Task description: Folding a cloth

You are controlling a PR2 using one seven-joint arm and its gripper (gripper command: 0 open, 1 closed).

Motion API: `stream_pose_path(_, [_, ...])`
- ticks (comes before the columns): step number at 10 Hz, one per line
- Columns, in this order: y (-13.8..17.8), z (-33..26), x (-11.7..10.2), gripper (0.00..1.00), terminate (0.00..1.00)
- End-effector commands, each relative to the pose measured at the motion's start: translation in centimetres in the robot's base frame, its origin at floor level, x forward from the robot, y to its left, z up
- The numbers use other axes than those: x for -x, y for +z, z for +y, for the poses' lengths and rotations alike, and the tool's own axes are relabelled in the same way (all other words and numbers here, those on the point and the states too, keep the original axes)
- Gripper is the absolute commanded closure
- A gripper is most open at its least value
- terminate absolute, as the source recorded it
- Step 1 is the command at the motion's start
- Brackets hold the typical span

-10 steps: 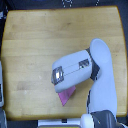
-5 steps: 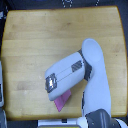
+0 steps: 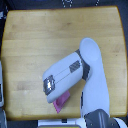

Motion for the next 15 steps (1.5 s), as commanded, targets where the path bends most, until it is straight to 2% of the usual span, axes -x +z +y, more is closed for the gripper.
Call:
stream_pose_path(1, [0.2,-0.4,-0.4,0.00,0.00])
stream_pose_path(8, [-0.1,-1.1,-1.6,0.00,0.00])
stream_pose_path(9, [0.6,-2.4,-3.5,0.00,0.00])
stream_pose_path(10, [0.8,-2.6,-3.9,0.00,0.00])
stream_pose_path(11, [1.9,-4.6,-6.2,0.00,0.00])
stream_pose_path(12, [2.3,-5.3,-7.2,0.00,0.00])
stream_pose_path(13, [3.4,-7.5,-10.3,0.00,0.00])
stream_pose_path(15, [4.7,-10.1,-12.2,0.00,0.00])
